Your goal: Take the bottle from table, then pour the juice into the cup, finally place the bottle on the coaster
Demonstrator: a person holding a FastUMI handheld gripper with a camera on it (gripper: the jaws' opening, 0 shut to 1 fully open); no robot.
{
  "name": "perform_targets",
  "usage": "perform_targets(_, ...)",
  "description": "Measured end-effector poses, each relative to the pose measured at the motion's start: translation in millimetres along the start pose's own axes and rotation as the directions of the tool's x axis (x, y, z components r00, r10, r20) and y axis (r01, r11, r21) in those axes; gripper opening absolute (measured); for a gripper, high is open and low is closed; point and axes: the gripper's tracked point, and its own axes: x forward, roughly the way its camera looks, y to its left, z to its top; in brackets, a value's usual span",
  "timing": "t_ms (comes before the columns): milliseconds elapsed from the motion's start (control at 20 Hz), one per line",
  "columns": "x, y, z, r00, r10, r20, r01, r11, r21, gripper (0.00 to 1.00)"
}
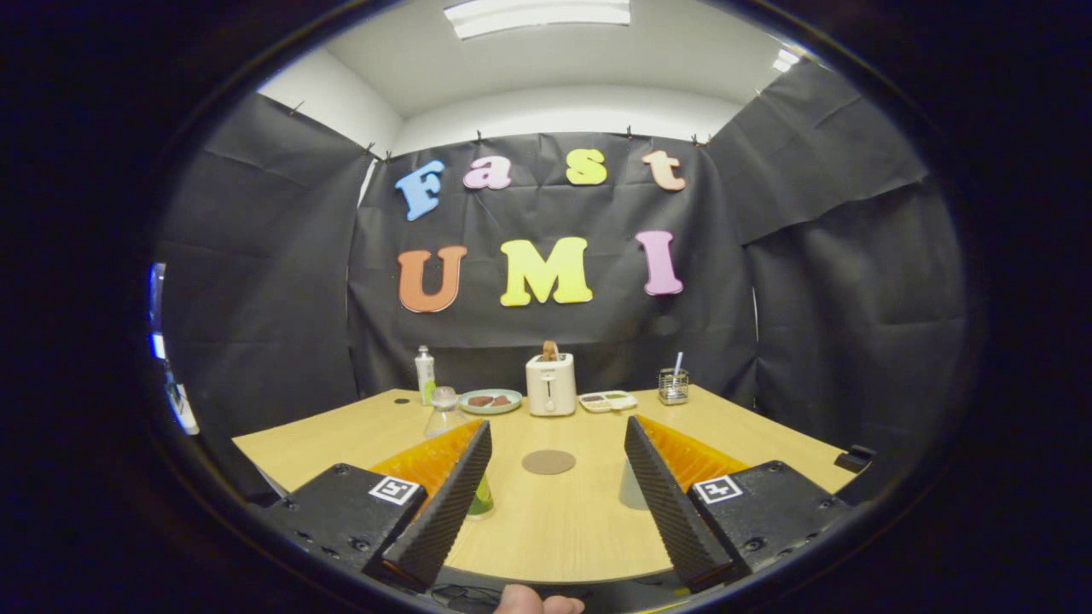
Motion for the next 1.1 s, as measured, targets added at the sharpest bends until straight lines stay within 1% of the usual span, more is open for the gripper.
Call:
perform_targets(100,1.3,6.5,-10.9,1.0,0.003,-0.024,-0.003,1.0,-0.001,1.0)
perform_targets(250,6.3,24.9,-22.6,0.999,0.029,-0.034,-0.029,1.0,-0.009,1.0)
perform_targets(400,18.6,44.9,-40.1,0.998,0.04,-0.056,-0.042,0.998,-0.035,1.0)
perform_targets(600,40.7,78.4,-51.5,0.994,0.076,-0.073,-0.08,0.995,-0.056,1.0)
perform_targets(900,83.4,111.7,-76.0,0.988,0.076,-0.134,-0.086,0.994,-0.069,1.0)
perform_targets(1100,103.0,115.7,-90.3,0.982,0.053,-0.181,-0.067,0.995,-0.075,1.0)
